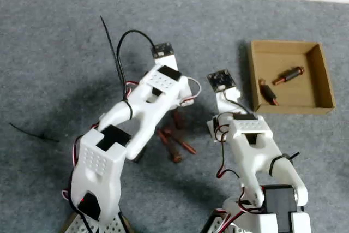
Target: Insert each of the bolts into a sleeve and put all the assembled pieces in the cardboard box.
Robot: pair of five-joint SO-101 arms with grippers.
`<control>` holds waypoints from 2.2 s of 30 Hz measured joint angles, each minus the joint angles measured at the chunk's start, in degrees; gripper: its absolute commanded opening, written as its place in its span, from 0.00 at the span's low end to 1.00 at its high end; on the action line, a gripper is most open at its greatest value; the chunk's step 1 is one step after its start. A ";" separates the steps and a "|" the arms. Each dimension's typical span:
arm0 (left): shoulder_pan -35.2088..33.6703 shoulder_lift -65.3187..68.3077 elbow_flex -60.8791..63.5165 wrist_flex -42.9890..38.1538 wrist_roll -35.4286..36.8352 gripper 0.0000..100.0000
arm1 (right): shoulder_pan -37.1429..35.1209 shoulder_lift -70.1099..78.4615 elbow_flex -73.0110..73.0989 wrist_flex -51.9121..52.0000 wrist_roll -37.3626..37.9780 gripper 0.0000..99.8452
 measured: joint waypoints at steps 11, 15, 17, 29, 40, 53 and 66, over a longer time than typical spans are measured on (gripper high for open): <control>-0.44 -2.64 0.88 0.00 -5.54 0.00 | 0.09 -8.18 7.21 -10.29 -3.78 0.00; -1.23 -6.95 6.15 -2.20 -7.30 0.00 | -0.35 -18.73 16.79 -18.99 -4.22 0.00; -1.41 -9.85 9.93 -5.01 -8.26 0.00 | -2.11 -24.79 22.42 -23.30 -4.22 0.00; -3.43 -38.33 39.56 -24.35 -9.32 0.00 | -12.04 -60.22 41.14 -29.89 -4.40 0.00; -7.74 -72.53 70.59 -50.11 -9.32 0.00 | -18.99 -69.36 41.67 -18.73 2.81 0.01; -5.10 -117.98 93.71 -53.01 -9.05 0.00 | -20.75 -69.36 41.67 -17.85 5.54 0.01; 1.76 -135.03 97.85 -51.78 -9.05 0.00 | -23.47 -69.71 41.67 -18.29 5.71 0.01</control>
